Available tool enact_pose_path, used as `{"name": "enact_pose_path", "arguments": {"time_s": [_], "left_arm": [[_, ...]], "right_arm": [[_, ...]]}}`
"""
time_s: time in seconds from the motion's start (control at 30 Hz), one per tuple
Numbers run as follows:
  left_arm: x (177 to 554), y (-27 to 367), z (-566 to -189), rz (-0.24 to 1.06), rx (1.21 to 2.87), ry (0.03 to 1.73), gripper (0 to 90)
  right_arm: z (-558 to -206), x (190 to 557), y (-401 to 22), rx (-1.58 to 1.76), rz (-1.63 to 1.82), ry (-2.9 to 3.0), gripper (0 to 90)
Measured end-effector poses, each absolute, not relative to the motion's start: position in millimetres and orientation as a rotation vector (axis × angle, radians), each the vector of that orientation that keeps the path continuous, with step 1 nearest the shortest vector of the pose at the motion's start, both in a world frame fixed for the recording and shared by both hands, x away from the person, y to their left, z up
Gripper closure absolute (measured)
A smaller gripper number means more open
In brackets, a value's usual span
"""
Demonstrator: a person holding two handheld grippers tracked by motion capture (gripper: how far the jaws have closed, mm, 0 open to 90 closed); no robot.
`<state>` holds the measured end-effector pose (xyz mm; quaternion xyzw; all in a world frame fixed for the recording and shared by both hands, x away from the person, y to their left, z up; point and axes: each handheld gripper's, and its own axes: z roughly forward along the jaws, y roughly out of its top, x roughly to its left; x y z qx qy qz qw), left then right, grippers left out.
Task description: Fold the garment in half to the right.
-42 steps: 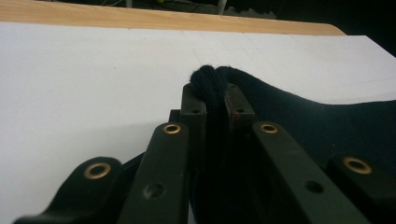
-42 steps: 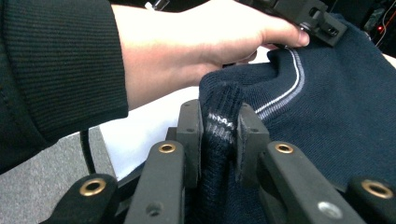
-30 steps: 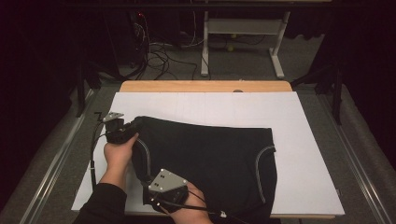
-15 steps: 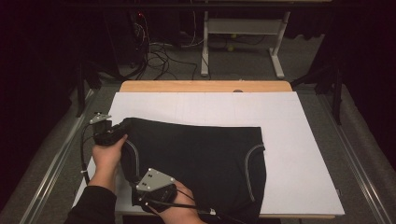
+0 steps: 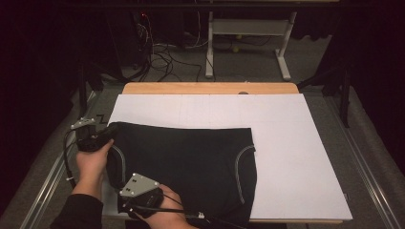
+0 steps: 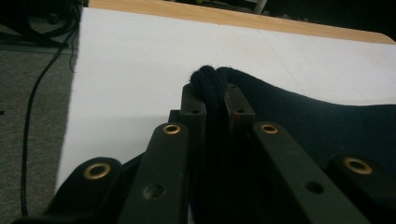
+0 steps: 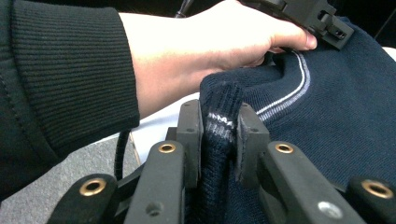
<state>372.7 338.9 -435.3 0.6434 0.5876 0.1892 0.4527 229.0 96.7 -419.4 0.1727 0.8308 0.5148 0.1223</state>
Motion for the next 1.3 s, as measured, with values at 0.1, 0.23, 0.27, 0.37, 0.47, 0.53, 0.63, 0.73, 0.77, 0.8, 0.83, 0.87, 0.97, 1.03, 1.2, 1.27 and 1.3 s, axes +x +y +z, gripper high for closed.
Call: {"name": "enact_pose_path", "arguments": {"time_s": [0.1,0.23,0.27,0.37,0.47,0.53,0.63,0.73,0.77,0.8,0.83,0.87,0.97,1.03,1.2,1.27,1.3], "left_arm": [[369.1,345.6,-434.8,0.471,1.586,1.464,77.3],[365.8,352.8,-434.7,0.475,1.584,1.472,77.3],[364.8,354.4,-435.4,0.475,1.582,1.476,77.3],[363.3,354.1,-438.1,0.474,1.576,1.482,77.2],[363.4,351.4,-441.8,0.466,1.559,1.496,77.2],[363.7,349.2,-442.8,0.457,1.561,1.491,77.3],[364.7,345.2,-439.7,0.469,1.580,1.489,77.3],[366.3,340.7,-433.0,0.476,1.584,1.492,77.3],[366.7,339.0,-430.8,0.475,1.582,1.489,77.3],[367.6,336.9,-428.3,0.475,1.588,1.490,77.3],[368.7,333.9,-425.5,0.479,1.601,1.485,77.3],[369.1,331.9,-423.8,0.484,1.604,1.481,77.4],[370.3,325.4,-417.5,0.492,1.606,1.471,77.4],[371.0,319.5,-414.1,0.497,1.610,1.463,77.3],[374.4,303.3,-405.7,0.508,1.644,1.440,77.3],[375.2,296.7,-401.7,0.513,1.651,1.435,77.3],[375.4,294.1,-400.6,0.514,1.654,1.432,77.3]], "right_arm": [[-417.9,227.6,103.8,0.478,1.507,2.423,76.3],[-418.1,228.5,107.4,0.466,1.509,2.434,76.3],[-418.0,228.4,108.1,0.464,1.509,2.435,76.3],[-418.5,227.8,108.6,0.455,1.507,2.438,76.3],[-419.9,228.6,107.4,0.457,1.500,2.442,76.2],[-419.8,228.4,105.8,0.465,1.497,2.438,76.2],[-418.2,229.1,101.9,0.469,1.498,2.429,76.2],[-416.4,229.8,97.7,0.479,1.511,2.418,76.1],[-415.6,229.8,96.3,0.480,1.512,2.417,76.1],[-414.9,229.5,94.9,0.480,1.516,2.414,76.2],[-414.0,229.1,93.0,0.481,1.517,2.411,76.1],[-413.0,228.7,90.1,0.479,1.518,2.404,76.2],[-410.7,228.9,80.9,0.483,1.525,2.386,76.2],[-409.3,229.2,74.9,0.489,1.526,2.377,76.2],[-406.5,228.8,57.2,0.505,1.531,2.348,76.2],[-406.2,228.0,50.0,0.512,1.533,2.339,76.2],[-406.0,227.6,45.6,0.518,1.534,2.331,76.2]]}}
